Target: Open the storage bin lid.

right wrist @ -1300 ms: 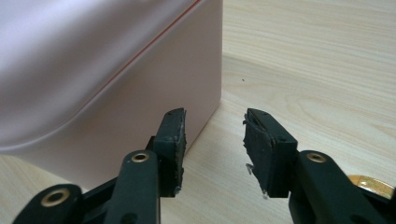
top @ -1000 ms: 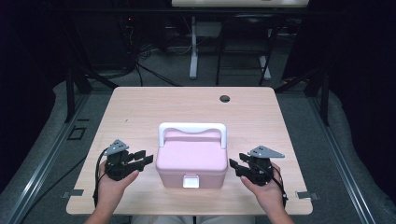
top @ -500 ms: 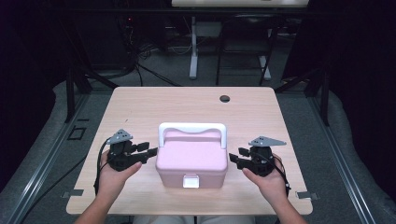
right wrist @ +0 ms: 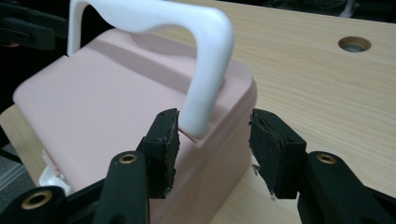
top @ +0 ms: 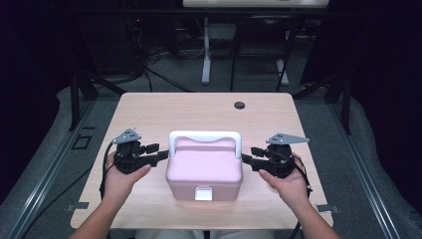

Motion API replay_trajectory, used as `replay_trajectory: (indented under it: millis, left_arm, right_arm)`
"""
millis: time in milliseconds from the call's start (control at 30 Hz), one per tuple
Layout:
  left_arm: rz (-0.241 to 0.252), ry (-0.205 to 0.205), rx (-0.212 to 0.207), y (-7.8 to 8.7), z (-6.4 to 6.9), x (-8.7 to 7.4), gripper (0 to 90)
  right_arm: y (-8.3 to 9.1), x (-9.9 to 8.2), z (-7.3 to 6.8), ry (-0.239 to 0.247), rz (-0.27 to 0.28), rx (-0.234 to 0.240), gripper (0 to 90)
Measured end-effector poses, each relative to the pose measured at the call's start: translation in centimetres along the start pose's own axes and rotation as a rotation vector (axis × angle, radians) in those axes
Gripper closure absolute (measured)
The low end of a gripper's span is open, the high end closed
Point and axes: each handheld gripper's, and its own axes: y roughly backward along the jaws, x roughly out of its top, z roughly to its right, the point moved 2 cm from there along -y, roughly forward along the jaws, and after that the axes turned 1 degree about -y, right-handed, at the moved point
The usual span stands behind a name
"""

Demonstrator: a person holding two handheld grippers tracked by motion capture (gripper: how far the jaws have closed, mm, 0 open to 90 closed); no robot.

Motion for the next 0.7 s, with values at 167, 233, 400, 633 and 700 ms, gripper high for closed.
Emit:
replay_trajectory:
  millis: [167,233,400,633,700]
  left_arm:
    - [-0.004,-0.015,-0.012,-0.6,0.3,0.3,51.6]
    - [-0.009,-0.015,-0.014,-1.0,0.3,0.4,52.4]
    - [-0.019,-0.015,-0.025,-2.0,0.4,0.7,53.6]
    - [-0.018,-0.017,-0.042,-2.8,0.9,0.8,57.4]
    - [-0.018,-0.017,-0.042,-2.8,1.1,0.9,59.2]
  right_arm:
    - [-0.5,0.4,-0.1,-0.016,0.001,0.038,50.8]
    - [-0.9,0.5,0.0,-0.016,-0.002,0.043,50.8]
    - [-1.8,0.5,0.2,-0.023,-0.023,0.045,51.7]
    - [-2.5,0.6,0.0,-0.002,-0.026,0.055,56.9]
    - [-2.6,0.6,-0.2,0.007,-0.030,0.057,59.3]
